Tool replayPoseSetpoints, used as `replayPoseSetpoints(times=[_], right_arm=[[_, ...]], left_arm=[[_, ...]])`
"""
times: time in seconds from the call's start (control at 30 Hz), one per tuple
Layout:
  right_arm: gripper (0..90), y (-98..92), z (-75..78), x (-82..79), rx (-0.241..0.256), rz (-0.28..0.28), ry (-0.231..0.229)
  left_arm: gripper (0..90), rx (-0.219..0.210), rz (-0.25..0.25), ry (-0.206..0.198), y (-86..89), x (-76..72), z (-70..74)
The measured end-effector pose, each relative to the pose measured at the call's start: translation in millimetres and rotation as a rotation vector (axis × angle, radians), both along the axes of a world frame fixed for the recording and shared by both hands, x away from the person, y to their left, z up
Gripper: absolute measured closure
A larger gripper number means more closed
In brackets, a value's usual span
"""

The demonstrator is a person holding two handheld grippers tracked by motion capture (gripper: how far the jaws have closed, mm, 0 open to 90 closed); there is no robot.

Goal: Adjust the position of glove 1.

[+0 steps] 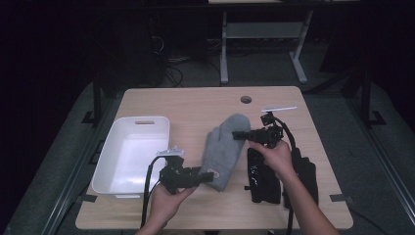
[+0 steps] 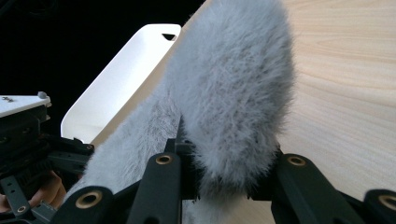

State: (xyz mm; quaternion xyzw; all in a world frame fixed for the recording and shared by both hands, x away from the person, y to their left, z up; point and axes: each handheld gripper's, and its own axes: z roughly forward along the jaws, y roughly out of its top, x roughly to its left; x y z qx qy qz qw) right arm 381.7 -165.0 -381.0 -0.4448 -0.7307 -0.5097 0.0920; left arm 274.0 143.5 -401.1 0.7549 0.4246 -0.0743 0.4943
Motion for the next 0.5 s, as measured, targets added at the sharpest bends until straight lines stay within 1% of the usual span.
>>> replayPoseSetpoints(times=[0.07,0.13,0.2,0.23,0.4,0.43,0.5], right_arm=[[70.9,1.0,3.9,1.2,0.007,-0.001,-0.002],[70.9,2.9,8.8,2.4,0.012,-0.006,-0.011],[70.9,6.2,14.7,4.0,0.027,-0.012,-0.016],[70.9,6.2,14.7,4.0,0.027,-0.012,-0.016],[70.9,15.2,28.1,5.3,0.031,-0.021,-0.032],[70.9,15.2,28.1,5.3,0.031,-0.021,-0.032],[70.9,18.5,32.9,6.0,0.028,-0.021,-0.038]], left_arm=[[45.3,0.009,0.001,-0.012,1.4,0.7,3.9],[45.4,0.003,0.007,-0.017,2.4,1.1,7.8],[45.3,0.011,0.008,-0.03,4.5,1.7,12.0],[45.3,0.014,0.009,-0.036,5.3,1.8,13.9],[45.3,0.021,0.018,-0.062,10.5,1.9,22.3],[45.3,0.024,0.018,-0.067,11.7,1.9,24.0],[45.3,0.024,0.018,-0.075,14.4,1.8,27.1]])
